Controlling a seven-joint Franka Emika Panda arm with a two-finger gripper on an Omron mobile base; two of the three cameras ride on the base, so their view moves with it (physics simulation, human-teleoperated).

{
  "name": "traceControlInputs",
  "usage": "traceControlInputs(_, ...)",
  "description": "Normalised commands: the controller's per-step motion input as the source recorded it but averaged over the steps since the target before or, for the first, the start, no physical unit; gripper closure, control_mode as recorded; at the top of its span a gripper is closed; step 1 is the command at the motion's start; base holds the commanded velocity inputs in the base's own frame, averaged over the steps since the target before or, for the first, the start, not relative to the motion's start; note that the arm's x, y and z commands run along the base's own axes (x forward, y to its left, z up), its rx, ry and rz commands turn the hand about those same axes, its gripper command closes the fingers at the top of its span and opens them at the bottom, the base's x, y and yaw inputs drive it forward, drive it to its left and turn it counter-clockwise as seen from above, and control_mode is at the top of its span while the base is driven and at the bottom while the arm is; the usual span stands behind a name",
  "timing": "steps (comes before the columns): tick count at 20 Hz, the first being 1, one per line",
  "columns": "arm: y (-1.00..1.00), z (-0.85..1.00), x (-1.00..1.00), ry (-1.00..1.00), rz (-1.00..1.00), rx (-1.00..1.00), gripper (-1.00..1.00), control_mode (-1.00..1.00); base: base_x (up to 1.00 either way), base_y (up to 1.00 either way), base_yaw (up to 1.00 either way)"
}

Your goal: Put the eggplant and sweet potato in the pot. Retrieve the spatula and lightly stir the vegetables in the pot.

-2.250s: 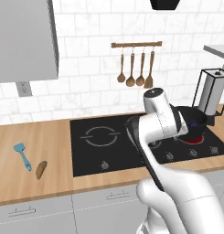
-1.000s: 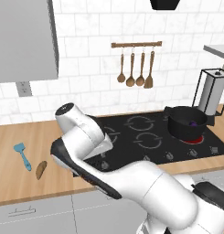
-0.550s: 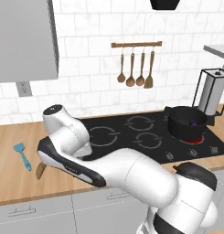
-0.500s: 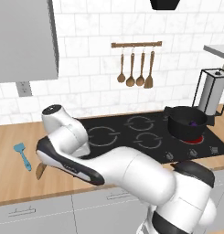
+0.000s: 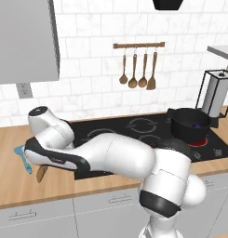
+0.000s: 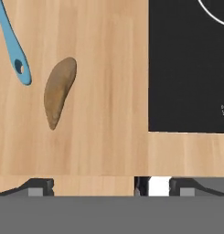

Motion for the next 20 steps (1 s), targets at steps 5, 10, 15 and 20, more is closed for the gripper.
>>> traceControlInputs(5, 0.24, -0.28, 0.17, 0.0, -0.02, 0.01, -1.0, -1.0, 0.0, 0.0, 0.0)
traceControlInputs(10, 0.12, -0.33, 0.19, 0.0, -0.02, 0.05, -1.0, -1.0, 0.0, 0.0, 0.0)
traceControlInputs(15, 0.2, -0.38, 0.04, 0.0, -0.01, 0.06, -1.0, -1.0, 0.0, 0.0, 0.0)
traceControlInputs(20, 0.18, -0.25, 0.01, 0.0, -0.01, 0.04, -1.0, -1.0, 0.0, 0.0, 0.0)
